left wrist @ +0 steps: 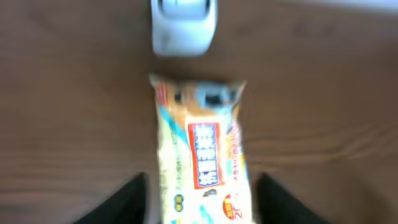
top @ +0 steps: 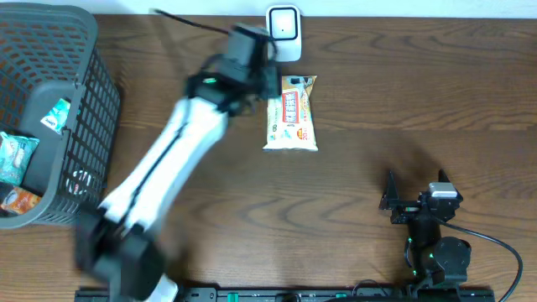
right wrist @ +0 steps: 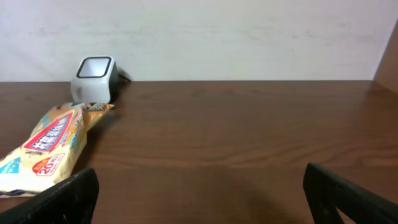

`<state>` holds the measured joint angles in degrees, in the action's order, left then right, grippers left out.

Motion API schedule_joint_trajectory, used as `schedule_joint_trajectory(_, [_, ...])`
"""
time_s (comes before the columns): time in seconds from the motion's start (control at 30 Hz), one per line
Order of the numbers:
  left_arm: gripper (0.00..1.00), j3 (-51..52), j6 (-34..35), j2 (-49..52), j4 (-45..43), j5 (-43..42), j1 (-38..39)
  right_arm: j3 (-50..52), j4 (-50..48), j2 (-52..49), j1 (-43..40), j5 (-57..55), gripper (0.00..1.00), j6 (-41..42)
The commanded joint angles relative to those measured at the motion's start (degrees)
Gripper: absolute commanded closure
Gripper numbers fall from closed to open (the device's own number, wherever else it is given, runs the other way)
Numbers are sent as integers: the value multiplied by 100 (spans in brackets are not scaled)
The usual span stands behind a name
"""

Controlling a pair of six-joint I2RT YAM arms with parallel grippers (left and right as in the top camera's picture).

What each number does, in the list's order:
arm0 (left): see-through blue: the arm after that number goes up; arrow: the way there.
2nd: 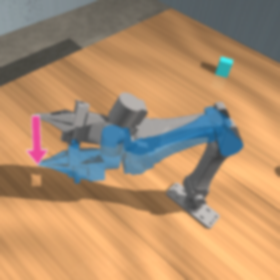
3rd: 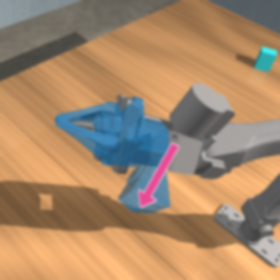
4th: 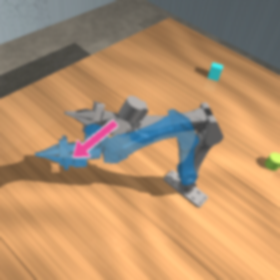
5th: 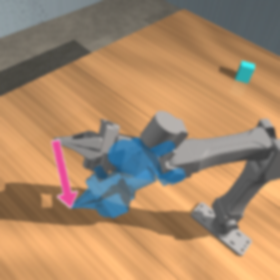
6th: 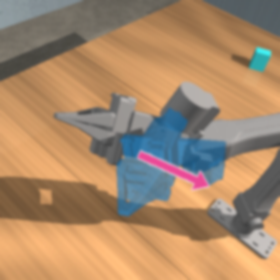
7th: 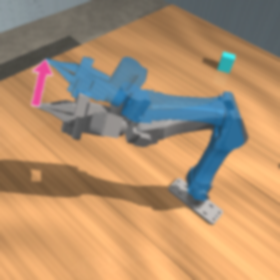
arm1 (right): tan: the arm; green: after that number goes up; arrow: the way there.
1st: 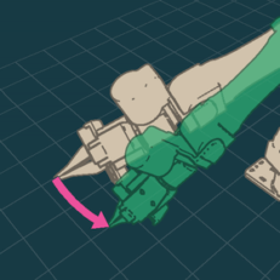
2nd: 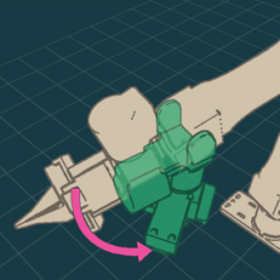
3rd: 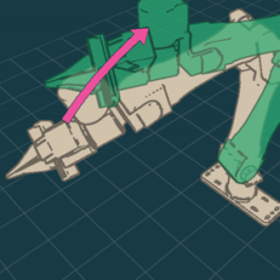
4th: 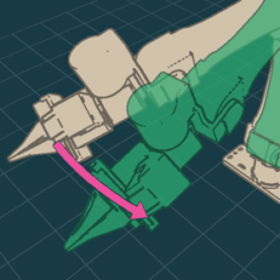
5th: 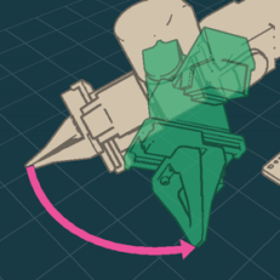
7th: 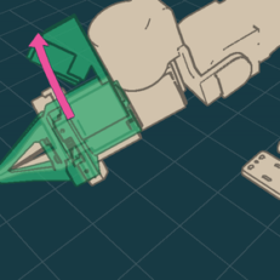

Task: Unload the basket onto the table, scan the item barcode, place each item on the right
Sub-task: 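Carry the yellow-orange bag out and set it down before the scanner, then return the left gripper into the basket and grasp the mint-green packet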

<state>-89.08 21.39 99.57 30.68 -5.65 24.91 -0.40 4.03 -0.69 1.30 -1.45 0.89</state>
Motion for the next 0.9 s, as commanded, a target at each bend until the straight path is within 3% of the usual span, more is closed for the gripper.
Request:
schedule_joint_trajectory(0.0, [30, -70, -592, -1213, 566, 48, -479, 9, 22, 37, 20, 9, 1, 76])
schedule_joint_trajectory(0.27, [28, -70, -813, -2983, 1257, 229, -2087, 9, 22, 37, 20, 9, 1, 76])
schedule_joint_trajectory(0.47, [29, -70, -831, -3491, 1519, 229, -2964, 9, 22, 37, 20, 9, 1, 76])
schedule_joint_trajectory(0.67, [28, -68, -1266, -3407, 1958, 236, -3176, 9, 24, 37, 20, 9, 1, 76])
schedule_joint_trajectory(0.87, [28, -68, -1410, -3370, 1954, 964, -3176, 9, 24, 37, 20, 9, 1, 76])
